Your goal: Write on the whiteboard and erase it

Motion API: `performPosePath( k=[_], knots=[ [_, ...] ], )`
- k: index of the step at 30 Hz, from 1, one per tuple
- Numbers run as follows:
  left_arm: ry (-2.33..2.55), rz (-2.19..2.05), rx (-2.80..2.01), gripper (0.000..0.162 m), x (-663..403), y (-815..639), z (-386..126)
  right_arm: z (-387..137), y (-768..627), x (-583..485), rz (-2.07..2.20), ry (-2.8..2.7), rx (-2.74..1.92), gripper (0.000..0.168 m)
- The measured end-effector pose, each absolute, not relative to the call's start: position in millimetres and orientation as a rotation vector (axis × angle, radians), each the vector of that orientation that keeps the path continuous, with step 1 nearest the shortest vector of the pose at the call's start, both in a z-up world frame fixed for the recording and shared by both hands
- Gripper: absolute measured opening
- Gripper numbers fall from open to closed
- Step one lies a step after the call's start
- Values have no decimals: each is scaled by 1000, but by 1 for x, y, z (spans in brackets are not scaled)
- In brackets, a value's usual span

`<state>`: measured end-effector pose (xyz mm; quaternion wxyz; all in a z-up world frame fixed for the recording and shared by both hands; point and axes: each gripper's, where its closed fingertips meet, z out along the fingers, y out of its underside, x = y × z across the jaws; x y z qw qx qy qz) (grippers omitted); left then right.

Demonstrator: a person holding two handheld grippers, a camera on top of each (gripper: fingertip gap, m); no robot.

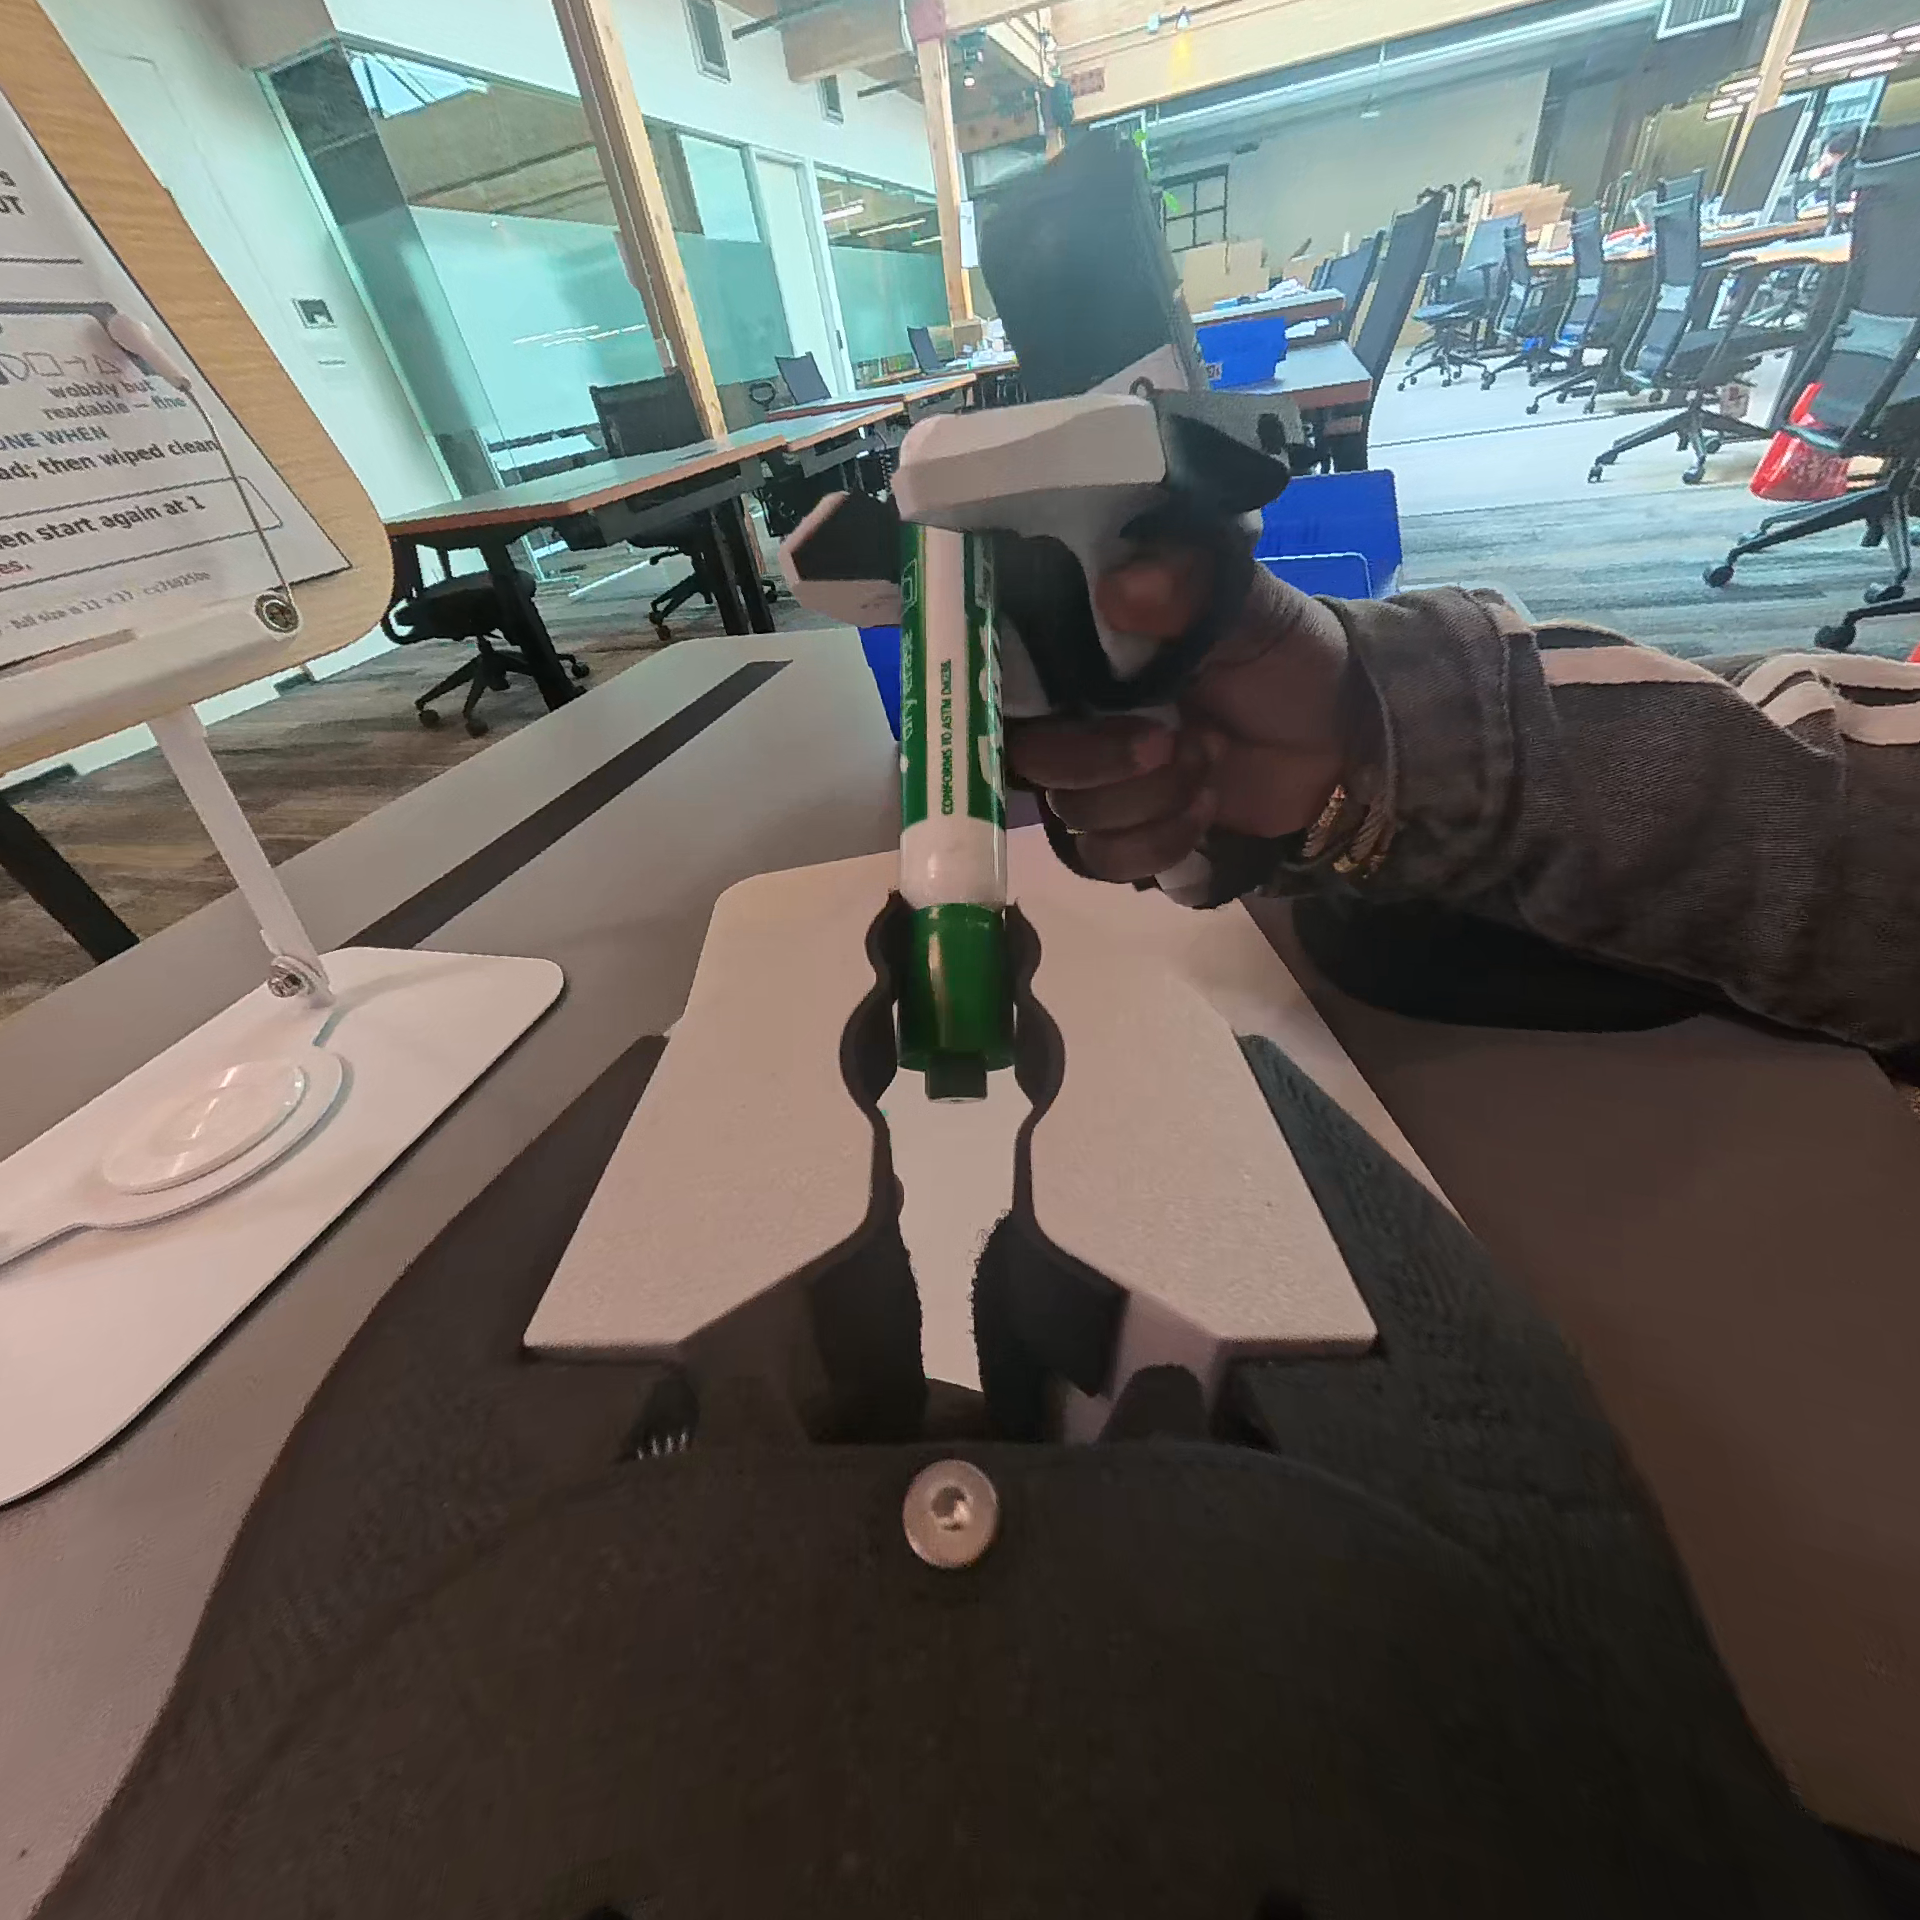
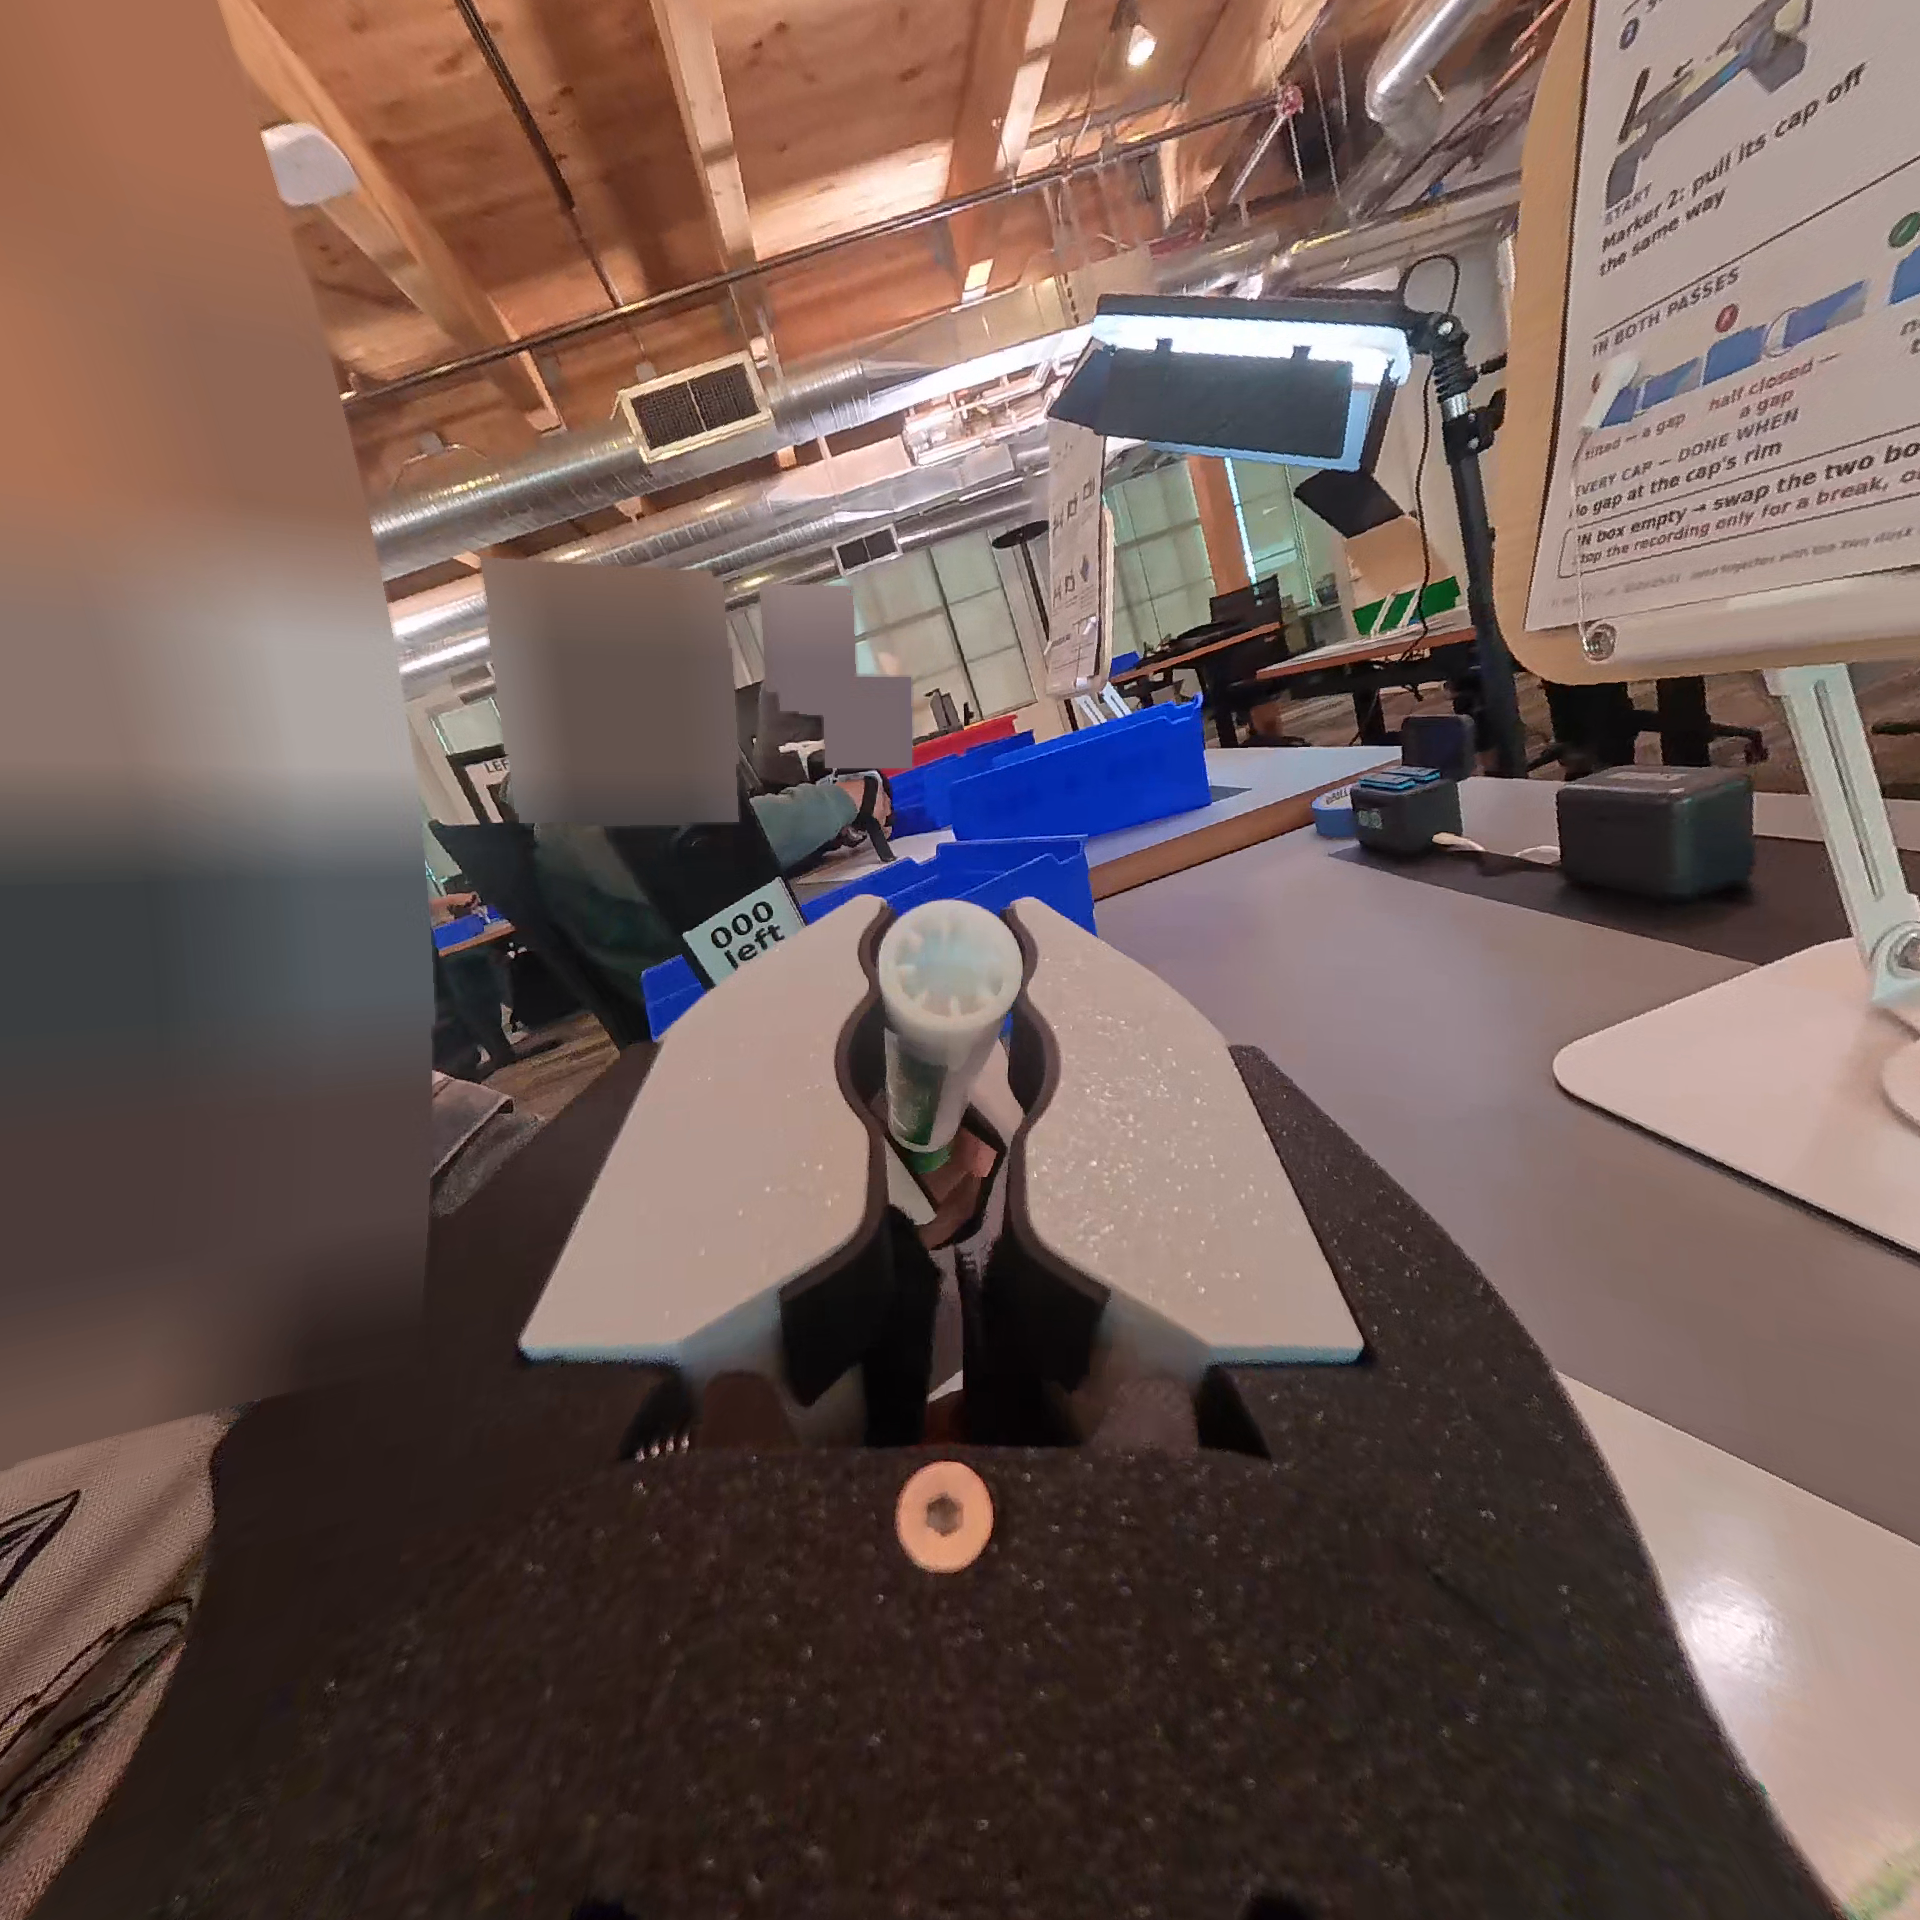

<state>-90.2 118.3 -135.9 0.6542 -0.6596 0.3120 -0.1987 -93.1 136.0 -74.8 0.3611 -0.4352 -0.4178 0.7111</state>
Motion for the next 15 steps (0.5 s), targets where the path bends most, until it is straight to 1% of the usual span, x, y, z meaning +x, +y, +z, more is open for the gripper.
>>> performPosePath(
  k=[5,6,8,9,10,11,12,13,15],
  knots=[
    [683,-454,-1493,18,-90,121,-136,-73,136,-92,1811,-1061,-1097,19],
    [671,-465,-1492,22,-90,121,-135,-71,138,-91,1810,-1041,-1092,19],
    [612,-476,-1497,40,-94,124,-132,-65,147,-86,1801,-964,-1081,19],
    [573,-477,-1503,53,-98,126,-130,-62,153,-82,1792,-919,-1074,19],
    [535,-483,-1509,69,-101,129,-127,-58,159,-77,1780,-877,-1067,19],
    [498,-494,-1515,92,-103,131,-125,-55,166,-72,1761,-837,-1062,19],
    [472,-504,-1528,109,-104,133,-125,-52,171,-66,1735,-804,-1056,19],
    [453,-509,-1540,123,-105,135,-125,-49,175,-61,1702,-781,-1051,19],
    [430,-487,-1538,131,-107,138,-125,-45,182,-52,1633,-751,-1042,19]
  ],
)
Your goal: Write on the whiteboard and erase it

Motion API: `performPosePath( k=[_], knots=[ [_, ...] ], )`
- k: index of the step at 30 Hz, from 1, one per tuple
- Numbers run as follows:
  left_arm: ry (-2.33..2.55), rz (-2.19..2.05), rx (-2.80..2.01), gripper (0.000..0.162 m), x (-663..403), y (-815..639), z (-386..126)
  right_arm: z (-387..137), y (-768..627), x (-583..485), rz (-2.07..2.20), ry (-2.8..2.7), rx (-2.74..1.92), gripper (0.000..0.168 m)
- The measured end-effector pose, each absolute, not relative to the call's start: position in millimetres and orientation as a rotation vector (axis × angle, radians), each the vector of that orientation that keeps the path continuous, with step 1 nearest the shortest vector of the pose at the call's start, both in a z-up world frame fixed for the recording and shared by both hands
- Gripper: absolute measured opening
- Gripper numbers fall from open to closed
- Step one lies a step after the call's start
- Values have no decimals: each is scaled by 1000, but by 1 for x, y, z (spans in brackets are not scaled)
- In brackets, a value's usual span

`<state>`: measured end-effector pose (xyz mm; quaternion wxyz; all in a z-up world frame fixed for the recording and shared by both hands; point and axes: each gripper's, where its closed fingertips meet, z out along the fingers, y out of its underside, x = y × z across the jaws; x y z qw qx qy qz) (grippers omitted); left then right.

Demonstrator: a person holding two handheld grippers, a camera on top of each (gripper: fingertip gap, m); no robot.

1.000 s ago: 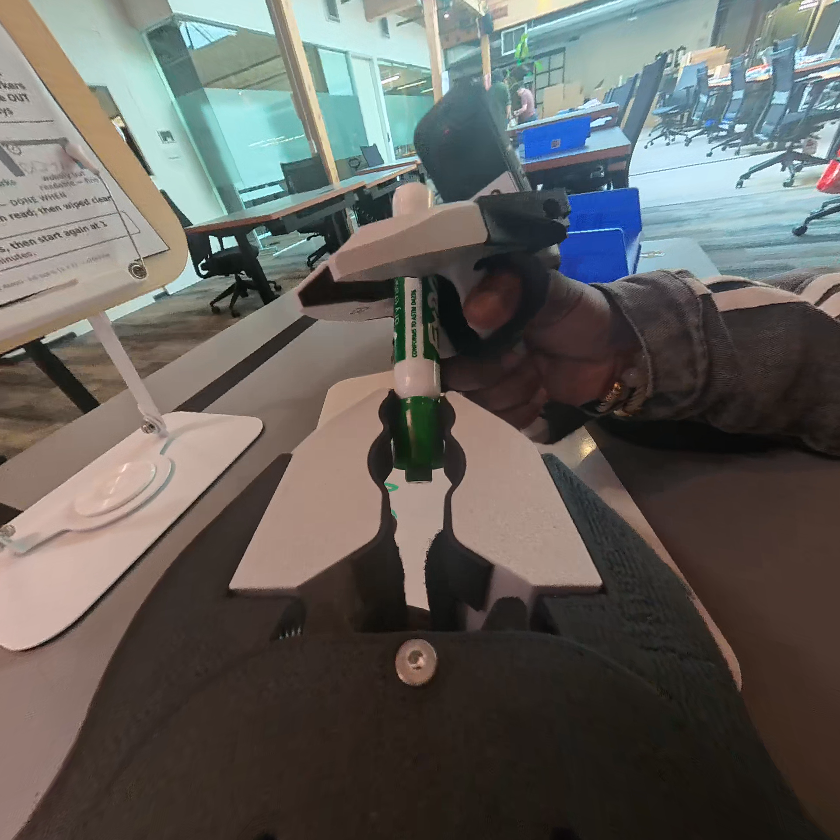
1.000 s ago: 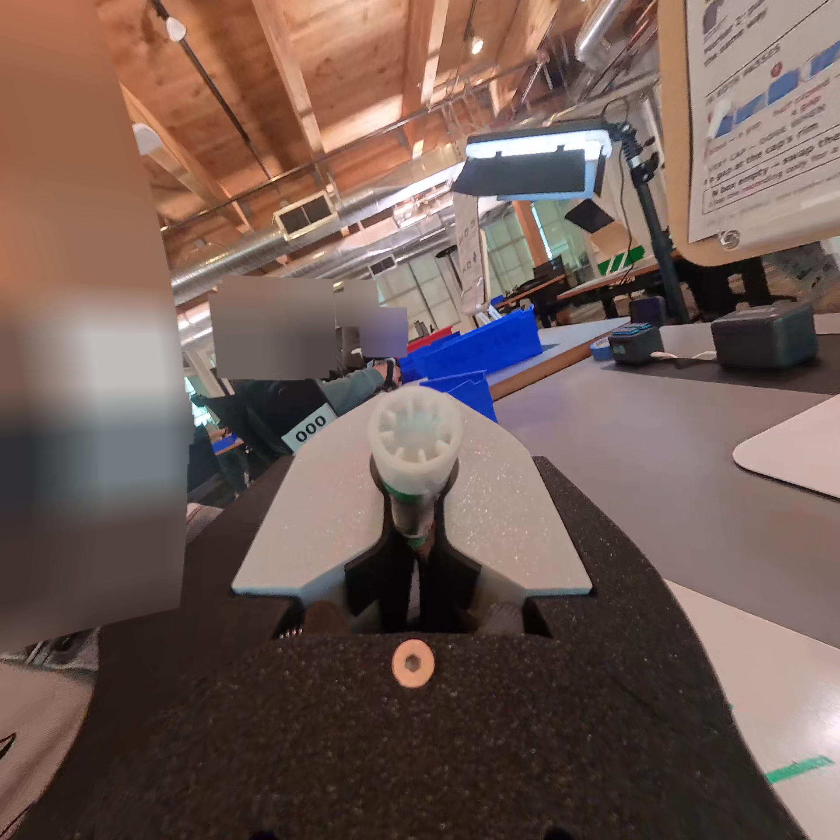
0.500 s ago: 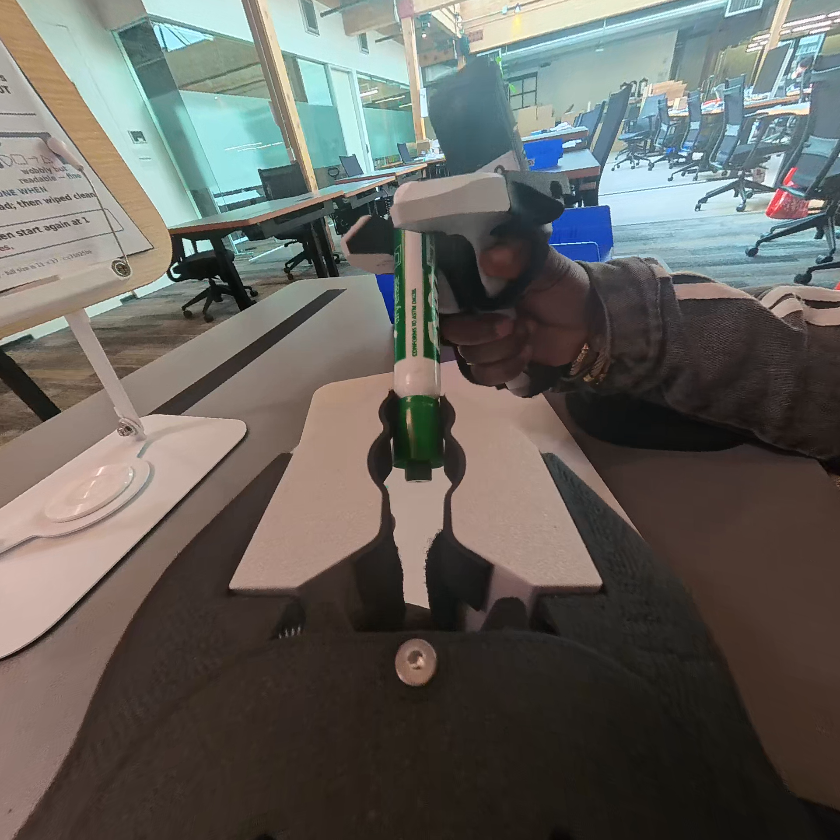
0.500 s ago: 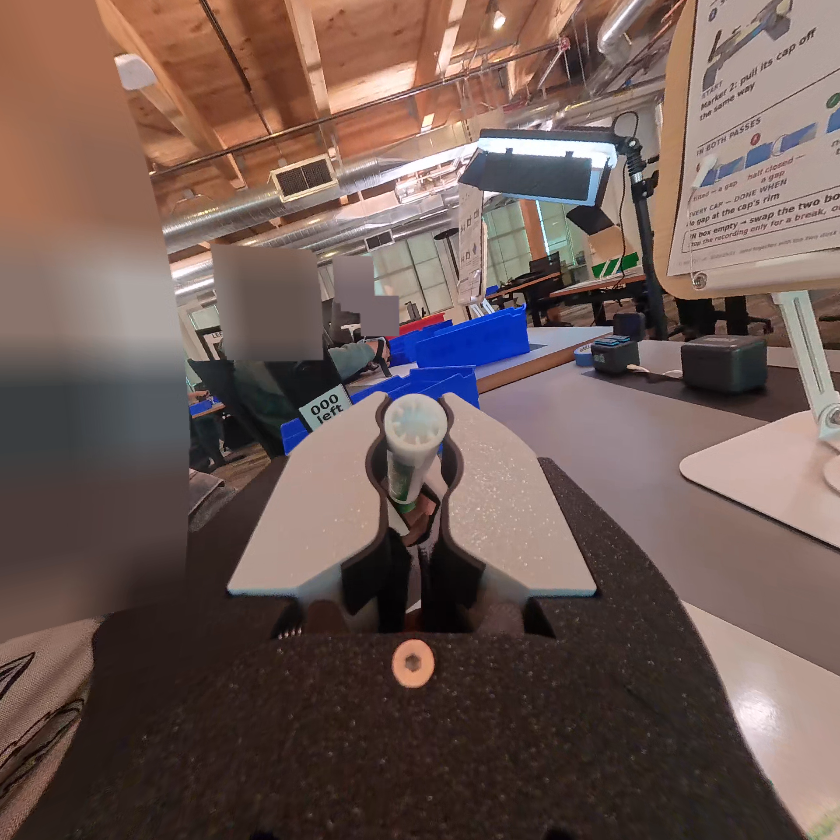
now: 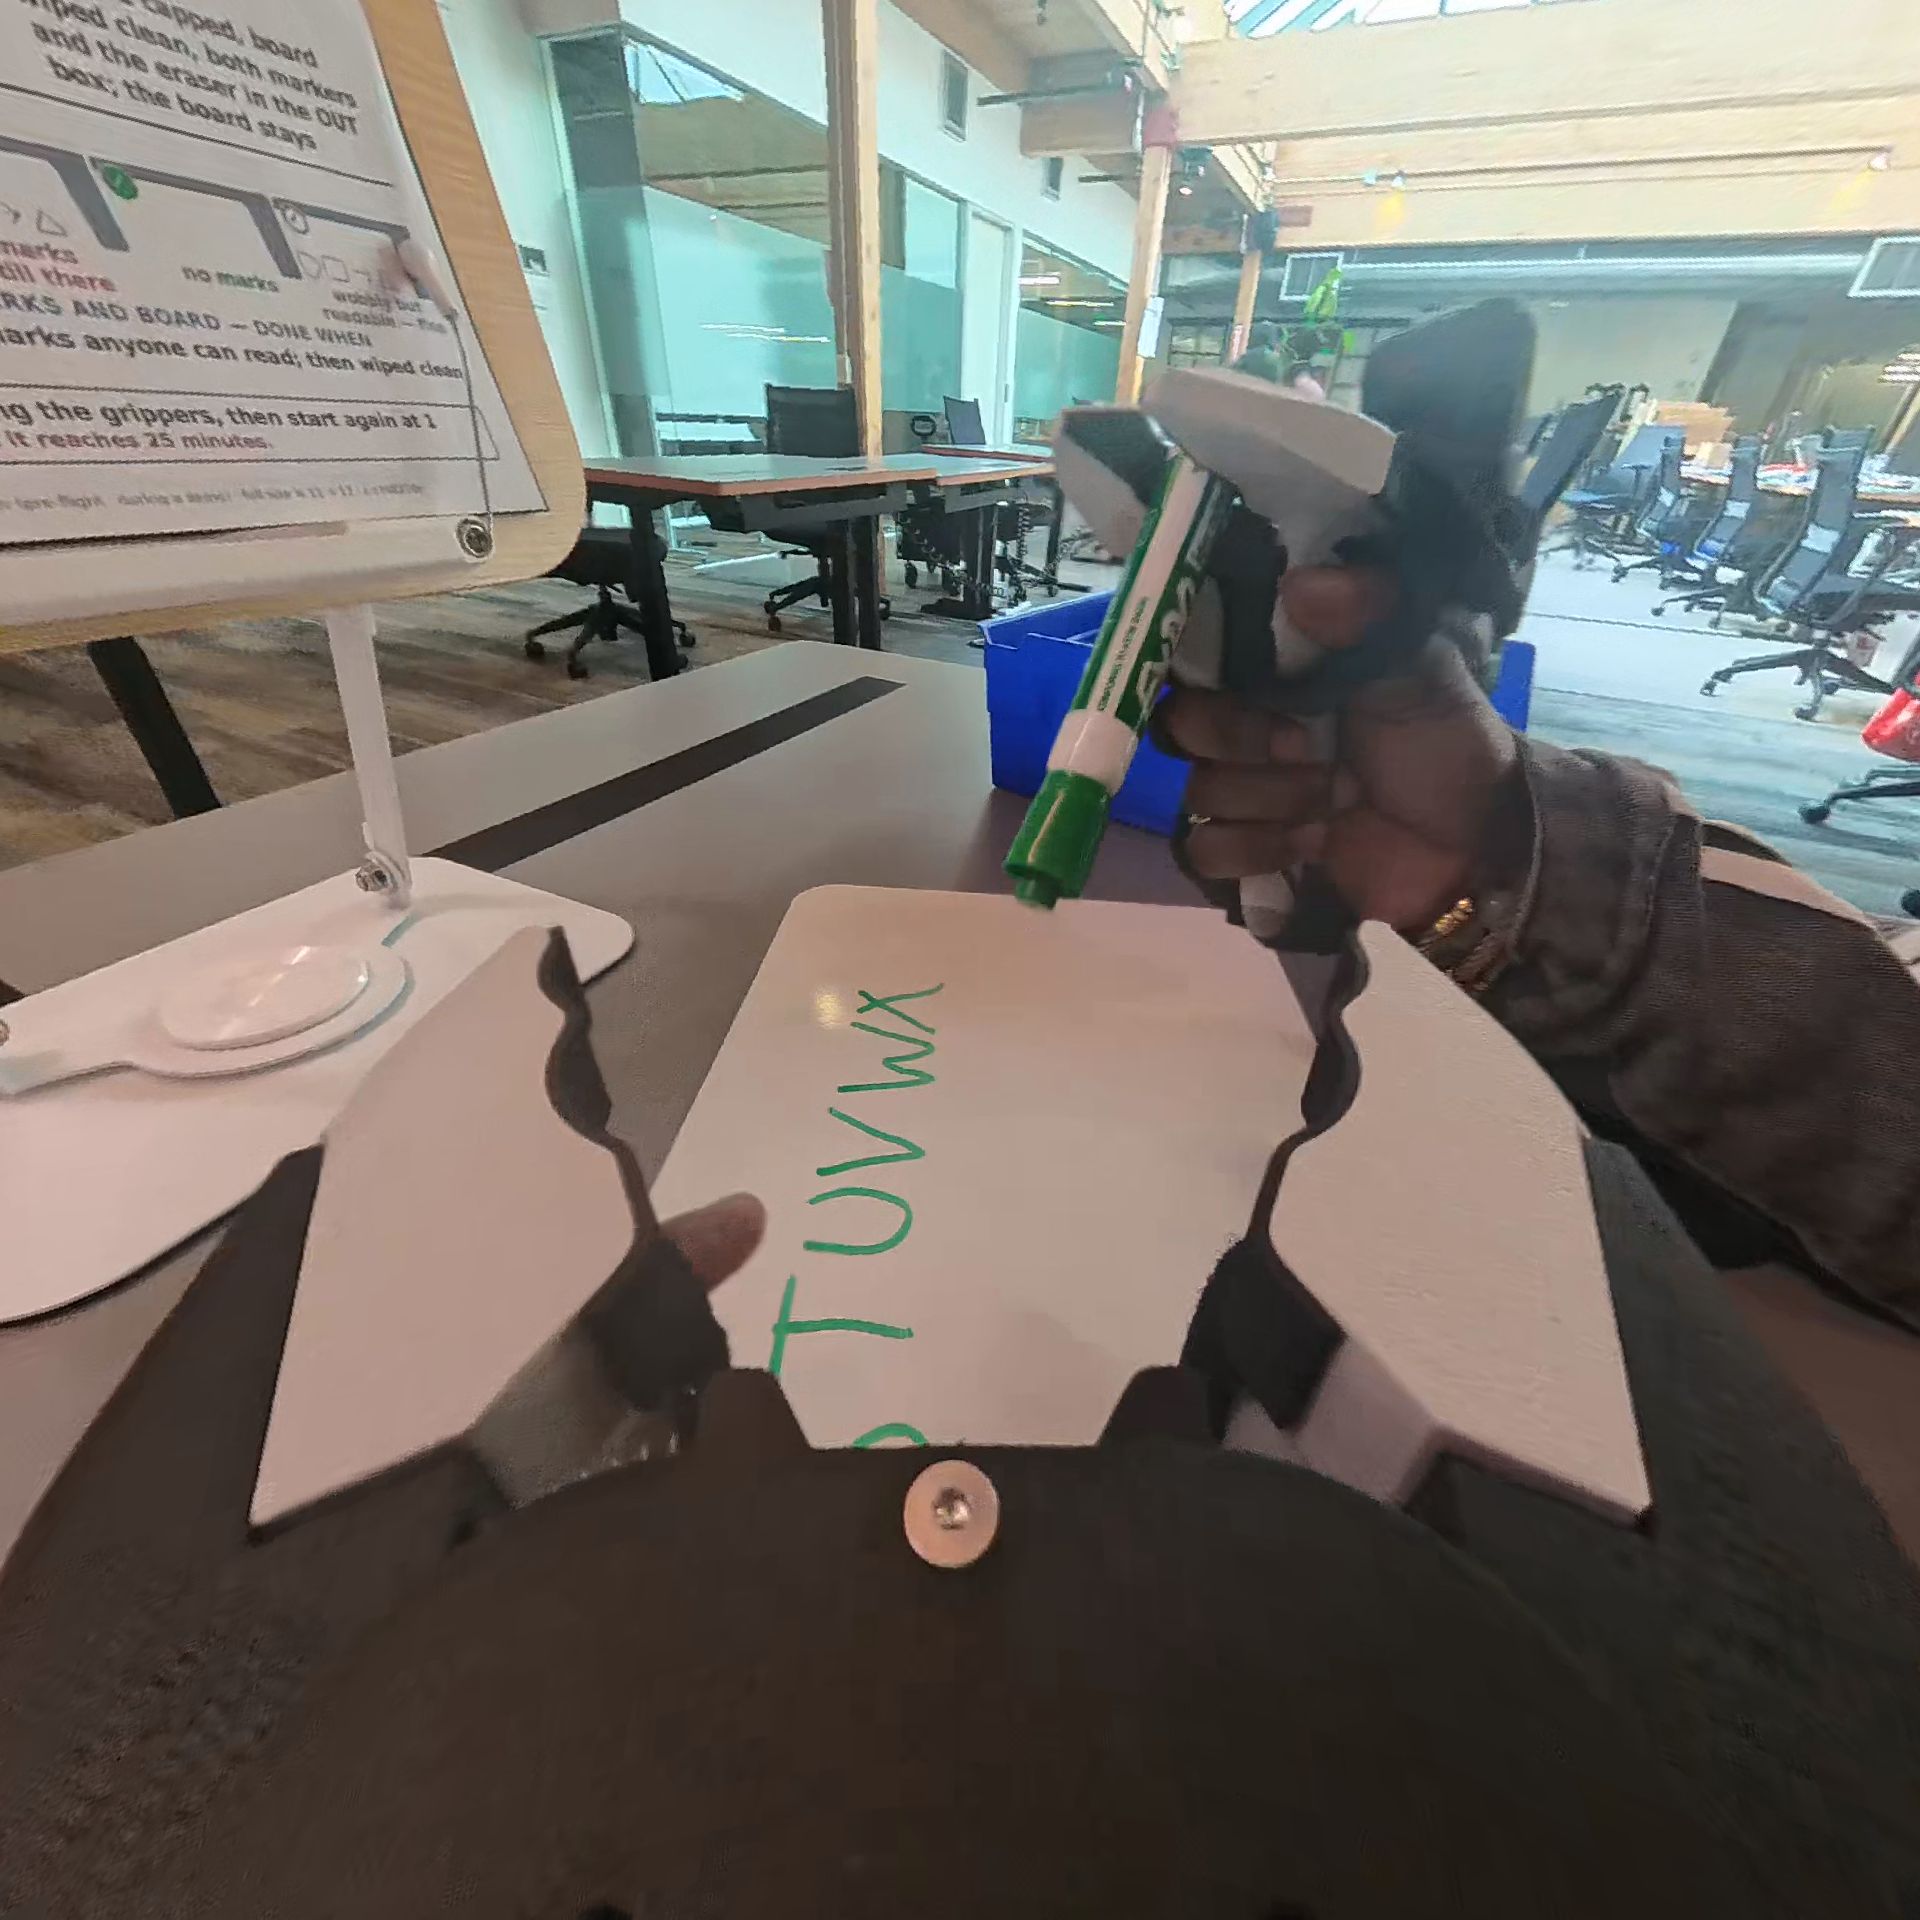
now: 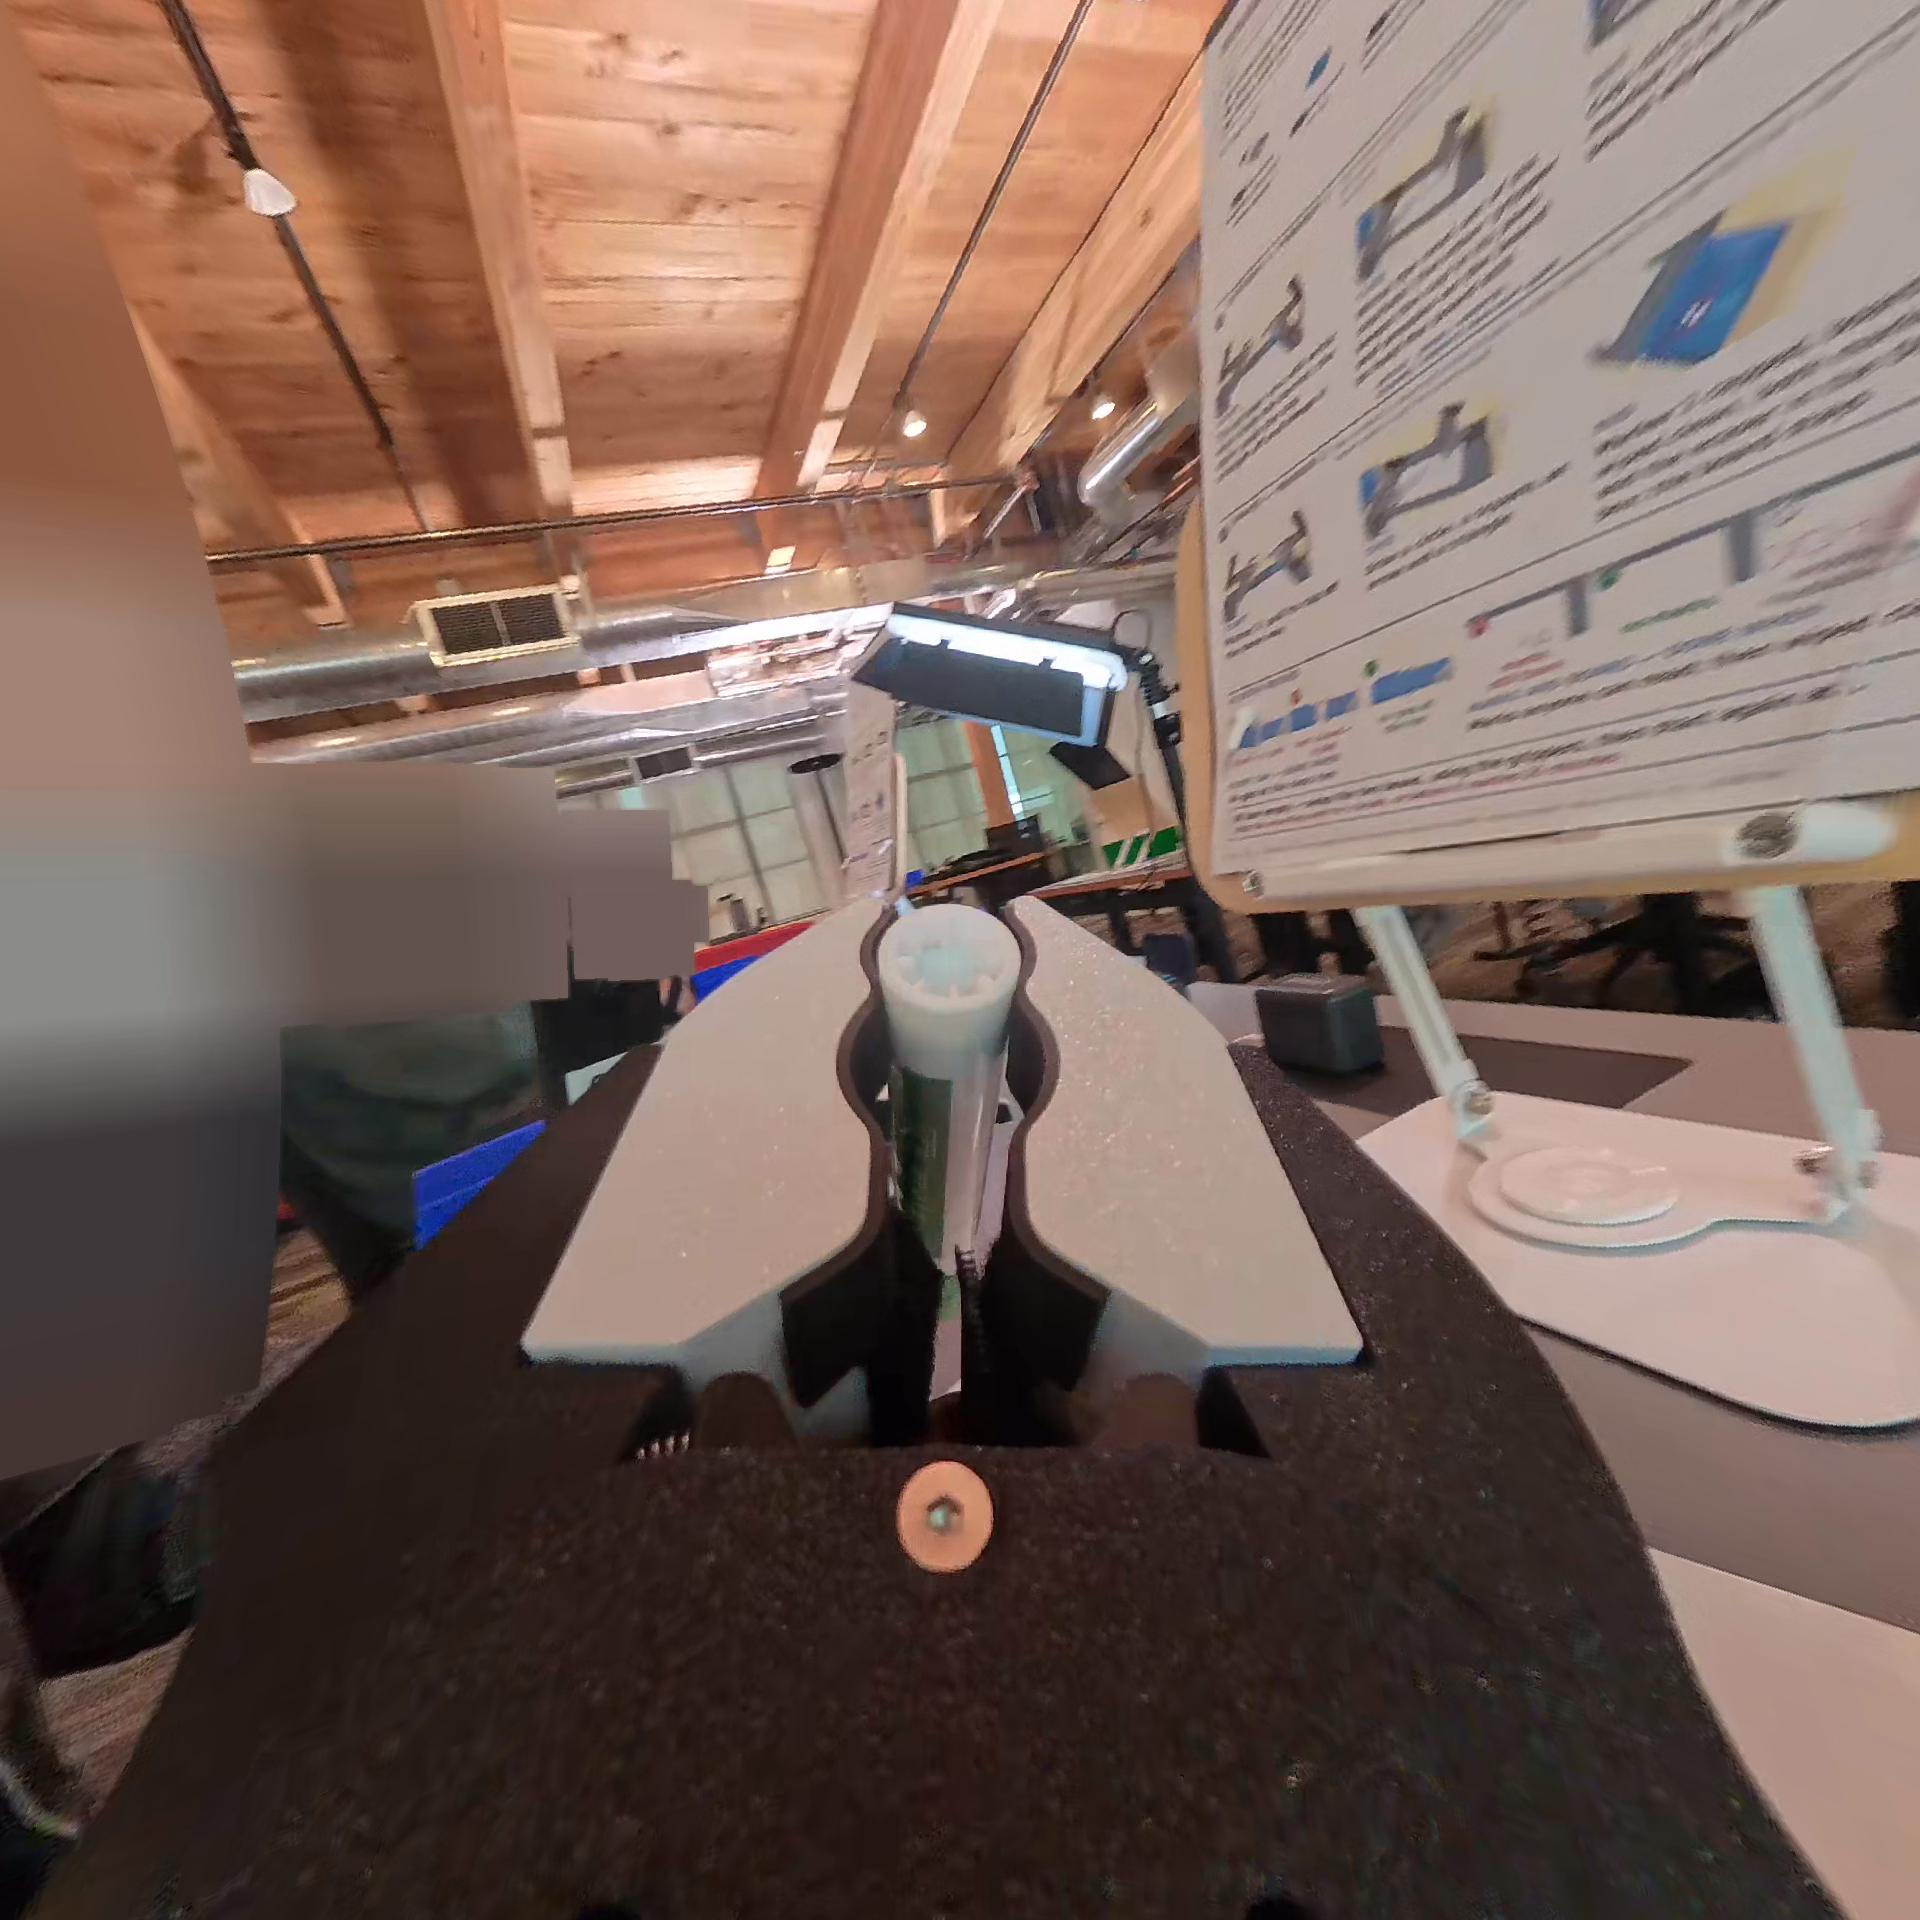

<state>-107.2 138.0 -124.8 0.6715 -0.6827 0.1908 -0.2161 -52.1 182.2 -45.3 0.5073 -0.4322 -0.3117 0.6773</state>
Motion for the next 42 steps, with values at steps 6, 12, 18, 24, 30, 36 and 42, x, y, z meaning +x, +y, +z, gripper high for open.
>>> performPosePath(
  k=[6,12,18,24,30,36,42],
  knots=[
    [410,-394,-1447,132,-113,138,-114,-26,188,-23,1420,-693,-960,19],
    [449,-346,-1438,121,-113,138,-119,-17,206,42,1013,-701,-1143,19],
    [512,-328,-1439,118,-106,134,-120,-16,264,168,627,-589,-1514,19],
    [542,-288,-1468,114,-106,137,-128,-139,311,216,518,-635,-2113,19],
    [549,-280,-1499,113,-107,139,-136,-195,326,225,460,-584,-2271,20],
    [511,-231,-1483,109,-116,141,-131,-154,339,240,367,-402,-2019,65],
    [288,-305,-1436,109,-142,144,-111,-39,294,243,399,-211,-1464,89]
  ],
)
